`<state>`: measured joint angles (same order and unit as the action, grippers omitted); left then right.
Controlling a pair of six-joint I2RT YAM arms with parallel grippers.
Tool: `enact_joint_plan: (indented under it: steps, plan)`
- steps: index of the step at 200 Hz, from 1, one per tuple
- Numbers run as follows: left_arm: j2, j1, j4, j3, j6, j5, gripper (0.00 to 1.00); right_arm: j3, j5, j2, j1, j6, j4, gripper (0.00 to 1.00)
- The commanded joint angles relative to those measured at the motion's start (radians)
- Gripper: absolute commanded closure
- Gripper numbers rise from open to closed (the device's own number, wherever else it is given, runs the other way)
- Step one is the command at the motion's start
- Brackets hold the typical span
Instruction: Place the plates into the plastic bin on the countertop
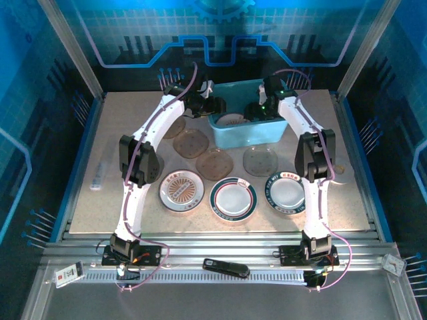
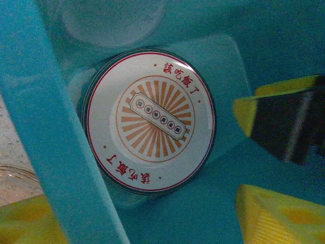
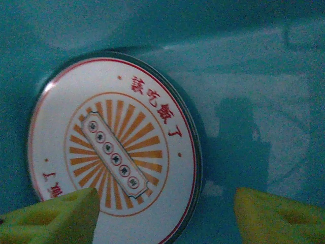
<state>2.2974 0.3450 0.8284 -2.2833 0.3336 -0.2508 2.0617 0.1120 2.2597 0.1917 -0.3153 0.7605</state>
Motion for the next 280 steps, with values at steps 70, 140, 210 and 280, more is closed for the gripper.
enact_joint_plan:
  steps: [70,140,210,280]
  plan:
    - [-0.15,0.002,0.016,0.053,-0.047,0.064,0.2,0.03,-0.049,-0.303,0.052,0.081,0.089,0.2]
    - [-0.304,-0.009,-0.071,0.28,-0.044,0.064,0.18,-0.365,-0.041,-0.741,0.005,0.078,0.13,0.26]
    - [-0.462,-0.018,-0.182,0.553,-0.022,0.033,0.18,-0.965,0.03,-1.132,-0.283,-0.034,0.16,0.34]
    - [-0.532,-0.048,-0.217,0.676,-0.031,0.002,0.18,-1.24,-0.02,-1.074,-0.426,-0.016,0.08,0.37]
